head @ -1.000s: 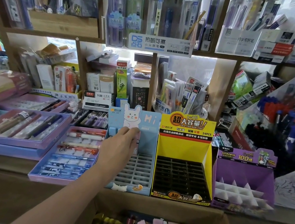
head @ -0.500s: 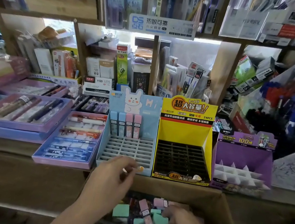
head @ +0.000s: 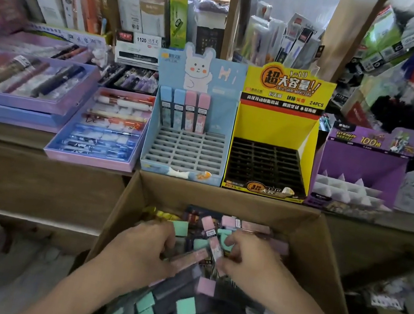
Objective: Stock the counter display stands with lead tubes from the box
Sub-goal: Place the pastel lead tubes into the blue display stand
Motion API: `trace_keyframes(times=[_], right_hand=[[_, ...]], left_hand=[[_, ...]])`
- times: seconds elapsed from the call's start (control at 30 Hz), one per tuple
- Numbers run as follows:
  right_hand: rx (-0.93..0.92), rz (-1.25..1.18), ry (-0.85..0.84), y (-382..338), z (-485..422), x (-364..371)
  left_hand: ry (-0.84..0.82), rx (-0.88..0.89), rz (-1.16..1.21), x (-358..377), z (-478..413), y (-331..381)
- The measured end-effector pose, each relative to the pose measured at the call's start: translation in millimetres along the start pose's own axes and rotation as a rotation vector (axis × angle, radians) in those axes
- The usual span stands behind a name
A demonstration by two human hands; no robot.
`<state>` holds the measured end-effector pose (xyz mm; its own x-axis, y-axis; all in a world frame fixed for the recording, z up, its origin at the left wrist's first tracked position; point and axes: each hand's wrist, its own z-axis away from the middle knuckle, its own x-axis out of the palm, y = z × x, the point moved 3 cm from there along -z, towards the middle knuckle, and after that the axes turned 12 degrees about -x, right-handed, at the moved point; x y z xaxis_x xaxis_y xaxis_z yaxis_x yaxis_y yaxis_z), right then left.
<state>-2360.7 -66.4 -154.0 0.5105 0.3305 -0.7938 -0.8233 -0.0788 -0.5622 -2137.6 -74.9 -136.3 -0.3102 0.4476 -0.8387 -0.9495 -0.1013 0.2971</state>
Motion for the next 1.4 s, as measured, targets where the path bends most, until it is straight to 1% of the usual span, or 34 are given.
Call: trace_keyframes(times=[0.17, 0.27, 0.37, 0.5, 0.63, 0.7, 0.77, 0.87, 1.07, 1.23, 1.4], right_hand=[[-0.042, 0.089, 0.042, -16.3, -4.2, 8.7], [-0.043, 0.08, 0.04, -13.1, -4.1, 12.0], [-0.016, 0.052, -0.02, -4.4, 0.6, 11.7], [-0.021, 0.076, -0.072, 7.9, 7.5, 3.2], [-0.005, 0.012, -0.123, 14.2, 14.1, 0.2], [0.004, -0.038, -0.14, 13.4, 17.6, -2.7], [0.004, -0.069, -0.198, 11.1, 21.1, -5.6], [-0.003, -0.067, -0.264, 10.6, 23.8, -6.0], [0.003, -0.084, -0.23, 13.2, 21.3, -4.0], [0.007, -0.077, -0.161, 13.9, 19.6, -0.2], [0.024, -0.038, -0.125, 11.5, 19.9, 3.4]], left_hand=[[0.039, -0.025, -0.069, 7.8, 0.4, -2.0], [0.057, -0.001, -0.051, 9.7, -0.5, -0.9], [0.07, 0.024, -0.018, 11.9, -1.2, -2.9], [0.117, 0.049, -0.008, 12.1, 1.2, -3.1], [0.143, 0.052, -0.017, 11.7, 3.5, -1.1], [0.142, 0.059, -0.019, 11.4, 4.0, -0.5], [0.133, 0.063, -0.013, 11.6, 4.7, -1.2], [0.114, 0.056, 0.0, 13.3, 3.7, -4.0], [0.091, 0.052, 0.021, 13.8, 0.0, -6.2], [0.085, 0.061, -0.022, 14.4, -0.3, -4.5], [0.135, 0.073, -0.047, 14.4, 0.9, -3.2]])
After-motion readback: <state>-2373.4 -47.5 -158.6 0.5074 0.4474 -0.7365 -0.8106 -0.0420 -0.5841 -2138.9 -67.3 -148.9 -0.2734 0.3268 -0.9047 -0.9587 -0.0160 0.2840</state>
